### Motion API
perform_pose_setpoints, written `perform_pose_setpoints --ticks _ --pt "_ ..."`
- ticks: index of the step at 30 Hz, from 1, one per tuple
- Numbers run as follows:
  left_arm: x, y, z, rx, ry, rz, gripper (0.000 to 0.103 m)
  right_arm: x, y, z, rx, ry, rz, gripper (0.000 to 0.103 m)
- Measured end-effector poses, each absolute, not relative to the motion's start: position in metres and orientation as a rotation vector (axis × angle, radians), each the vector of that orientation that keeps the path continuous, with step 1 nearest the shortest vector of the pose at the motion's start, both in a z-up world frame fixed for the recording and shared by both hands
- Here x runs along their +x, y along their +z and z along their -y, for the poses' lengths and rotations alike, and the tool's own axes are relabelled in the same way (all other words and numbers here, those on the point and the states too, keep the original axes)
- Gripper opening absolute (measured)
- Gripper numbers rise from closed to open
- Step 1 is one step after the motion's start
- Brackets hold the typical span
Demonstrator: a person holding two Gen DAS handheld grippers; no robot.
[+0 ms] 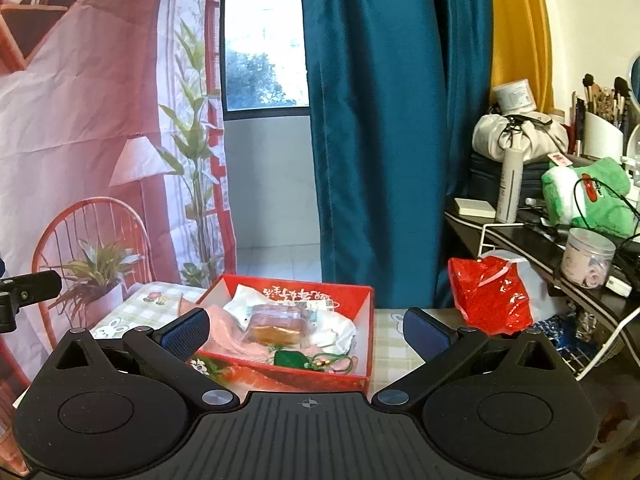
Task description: Organize soft objects
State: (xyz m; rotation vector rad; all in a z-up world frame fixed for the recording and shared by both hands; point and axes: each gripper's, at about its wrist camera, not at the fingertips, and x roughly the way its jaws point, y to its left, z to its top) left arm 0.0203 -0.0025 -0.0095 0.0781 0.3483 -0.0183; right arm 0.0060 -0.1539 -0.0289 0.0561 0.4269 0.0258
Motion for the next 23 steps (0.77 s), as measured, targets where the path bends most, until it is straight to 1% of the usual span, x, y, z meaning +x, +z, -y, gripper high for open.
perform_pose_setpoints --ticks 23 --pt "0.0208 -0.0091 0.0004 0.069 -0.008 -0.366 0.103 0.0028 -0.0264 0.1554 0.058 0.026 -0.421 0.103"
